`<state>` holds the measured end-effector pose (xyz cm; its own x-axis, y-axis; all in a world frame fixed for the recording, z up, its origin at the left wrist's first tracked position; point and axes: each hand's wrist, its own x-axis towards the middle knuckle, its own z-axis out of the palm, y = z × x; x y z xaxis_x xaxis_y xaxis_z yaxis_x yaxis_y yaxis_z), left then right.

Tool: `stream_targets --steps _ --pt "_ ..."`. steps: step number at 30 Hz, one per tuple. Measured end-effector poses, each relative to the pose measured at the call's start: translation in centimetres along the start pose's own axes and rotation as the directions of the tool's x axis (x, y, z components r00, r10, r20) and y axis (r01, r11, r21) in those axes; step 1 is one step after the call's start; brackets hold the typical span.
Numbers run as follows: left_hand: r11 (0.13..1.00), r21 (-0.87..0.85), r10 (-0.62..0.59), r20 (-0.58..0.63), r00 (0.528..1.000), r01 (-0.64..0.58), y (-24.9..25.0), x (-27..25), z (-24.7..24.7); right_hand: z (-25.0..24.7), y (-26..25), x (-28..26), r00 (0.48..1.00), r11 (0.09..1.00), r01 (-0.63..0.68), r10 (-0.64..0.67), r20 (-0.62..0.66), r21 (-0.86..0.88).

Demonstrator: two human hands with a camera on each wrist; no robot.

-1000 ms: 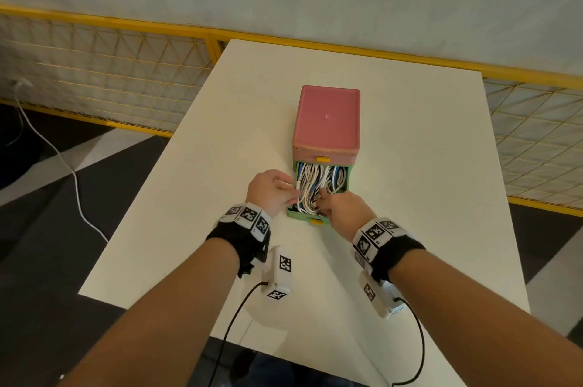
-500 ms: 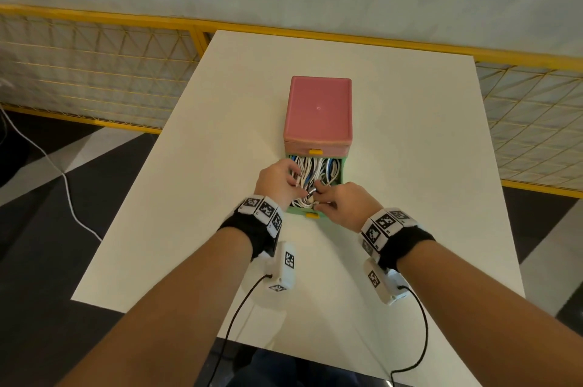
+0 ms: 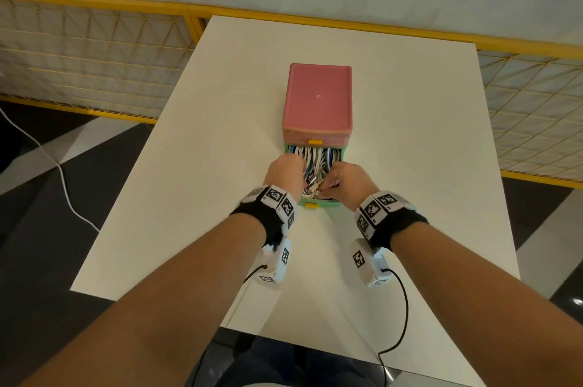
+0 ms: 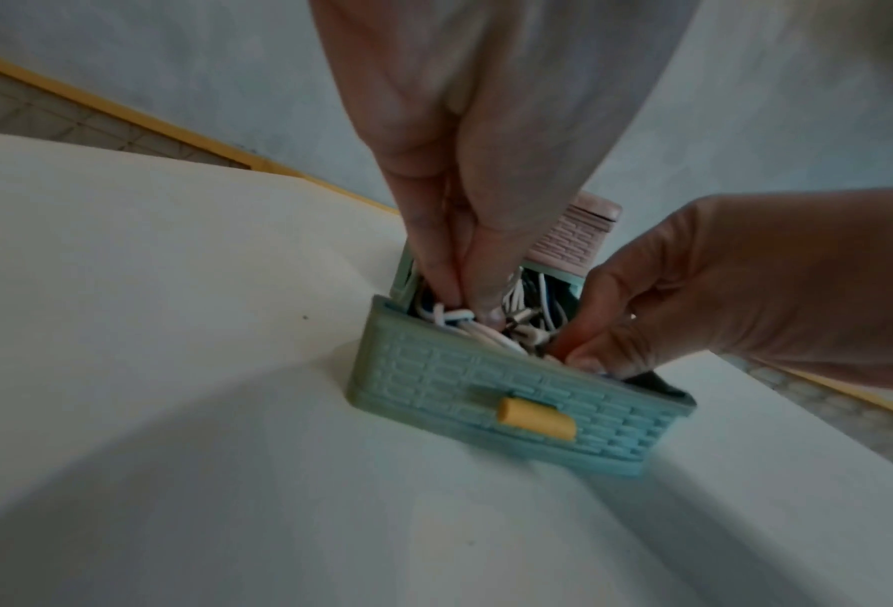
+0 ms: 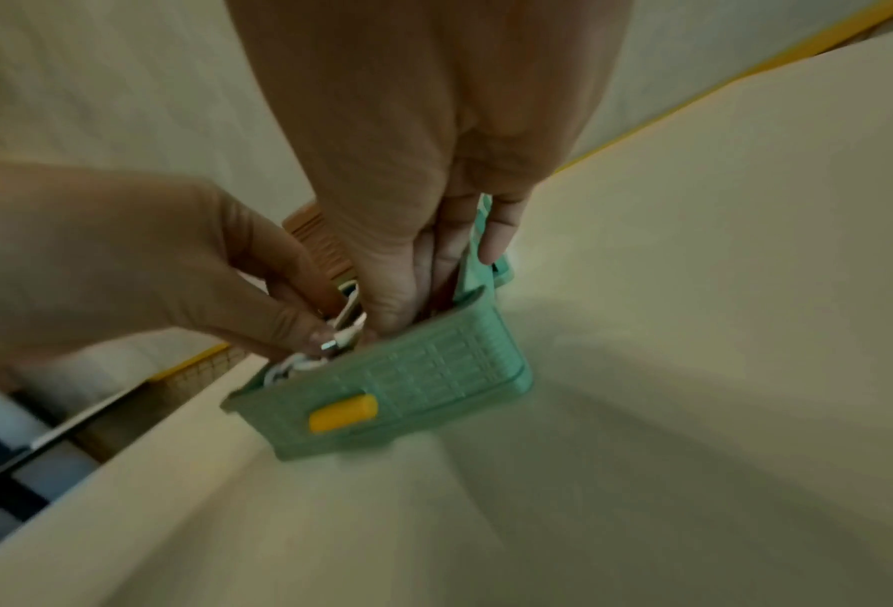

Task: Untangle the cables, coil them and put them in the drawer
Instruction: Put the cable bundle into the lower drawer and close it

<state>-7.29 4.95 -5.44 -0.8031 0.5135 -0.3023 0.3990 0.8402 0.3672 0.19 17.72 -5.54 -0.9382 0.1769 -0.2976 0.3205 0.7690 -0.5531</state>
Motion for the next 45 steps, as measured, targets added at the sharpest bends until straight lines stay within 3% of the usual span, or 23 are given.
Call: stream_targets --steps 6,9,11,14,17,20,22,23,26,27,29,31,32,40,45 --pt "0.982 0.128 0.121 0.115 0.986 -0.136 -0.2 -1.1 0.7 0.2 0.2 -0.6 0.991 0.982 0.132 -0.129 0.031 -0.137" --pt "0.99 0.11 0.081 0.103 0.991 -0.092 0.4 -0.9 0.1 -0.4 0.0 -1.4 0.969 0.931 0.246 -0.23 0.09 -0.271" --pt "0.998 0.062 0.015 0.108 0.994 -0.022 1.1 -0.5 -0.6 -0.4 -0.9 -1.6 0.97 0.903 0.244 -0.235 0.069 -0.355" --pt "0.999 0.039 -0.018 0.125 0.992 0.013 1.1 0.0 -1.9 0.9 -2.4 -1.5 0.982 0.941 0.183 -0.186 0.018 -0.283" --pt "0.998 0.031 0.044 0.122 0.992 -0.048 -0.2 0.3 -2.6 2.4 -2.5 -1.8 0.976 0.907 0.197 -0.147 0.159 -0.371" --pt "0.986 -0.144 0.103 0.153 0.983 -0.08 -1.9 0.2 -3.9 3.4 -2.5 -2.5 0.965 0.863 0.227 -0.136 0.224 -0.451" --pt "0.963 -0.249 0.13 0.078 0.988 -0.107 -2.6 0.2 -5.4 3.5 -2.8 -2.5 0.967 0.842 0.227 -0.135 0.216 -0.489" --pt "0.949 -0.285 0.132 -0.025 0.991 -0.134 -2.7 0.4 -6.0 3.3 -2.9 -2.4 0.967 0.837 0.226 -0.133 0.215 -0.499" --pt "0.934 -0.234 0.184 -0.331 0.925 -0.269 -1.9 1.1 -7.5 2.4 -3.1 -2.0 0.957 0.815 0.247 -0.122 0.262 -0.524" --pt "0.933 -0.181 0.242 -0.326 0.914 -0.311 -1.4 1.4 -7.9 2.2 -3.0 -1.8 0.954 0.811 0.253 -0.12 0.273 -0.528" --pt "0.943 -0.052 0.322 -0.116 0.94 -0.329 -0.6 1.6 -8.5 2.1 -3.1 -1.6 0.951 0.797 0.263 -0.119 0.286 -0.543" --pt "0.952 0.068 0.287 0.131 0.949 -0.298 -0.1 1.7 -8.5 2.2 -3.0 -1.6 0.951 0.786 0.265 -0.12 0.284 -0.558" --pt "0.949 0.105 0.274 0.185 0.944 -0.296 -0.1 1.9 -8.3 2.2 -3.0 -1.7 0.953 0.784 0.263 -0.119 0.28 -0.562" --pt "0.933 0.063 0.338 0.178 0.924 -0.354 -1.2 3.1 -7.6 0.8 -3.7 0.2 0.968 0.805 0.223 -0.118 0.22 -0.549" --pt "0.913 0.029 0.407 -0.055 0.912 -0.407 -3.5 2.4 -4.5 1.1 -3.3 0.1 0.973 0.821 0.207 -0.114 0.202 -0.532"
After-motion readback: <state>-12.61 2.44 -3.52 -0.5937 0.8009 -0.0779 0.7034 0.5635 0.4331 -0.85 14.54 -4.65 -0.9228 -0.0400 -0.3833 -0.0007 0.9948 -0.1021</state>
